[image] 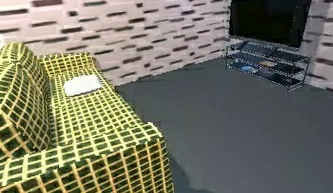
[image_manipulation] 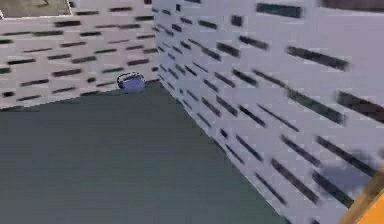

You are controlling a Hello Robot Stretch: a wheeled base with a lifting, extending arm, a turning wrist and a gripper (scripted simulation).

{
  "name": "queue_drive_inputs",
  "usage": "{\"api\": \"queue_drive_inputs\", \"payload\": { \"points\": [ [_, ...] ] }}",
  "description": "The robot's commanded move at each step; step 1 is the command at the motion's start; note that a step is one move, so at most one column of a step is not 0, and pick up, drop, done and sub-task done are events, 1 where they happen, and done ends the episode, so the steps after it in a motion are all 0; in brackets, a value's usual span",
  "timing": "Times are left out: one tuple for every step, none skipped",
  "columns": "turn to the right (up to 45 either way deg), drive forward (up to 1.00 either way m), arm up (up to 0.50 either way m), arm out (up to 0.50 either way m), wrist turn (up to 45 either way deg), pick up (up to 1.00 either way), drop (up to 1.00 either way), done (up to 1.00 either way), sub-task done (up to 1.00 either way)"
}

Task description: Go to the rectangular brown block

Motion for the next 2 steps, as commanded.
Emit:
{"api": "queue_drive_inputs", "payload": {
  "points": [
    [-45.0,0.0,0.0,0.0,0.0,0.0,0.0,0.0,0.0],
    [-21.0,0.0,0.0,0.0,0.0,0.0,0.0,0.0,0.0]
  ]
}}
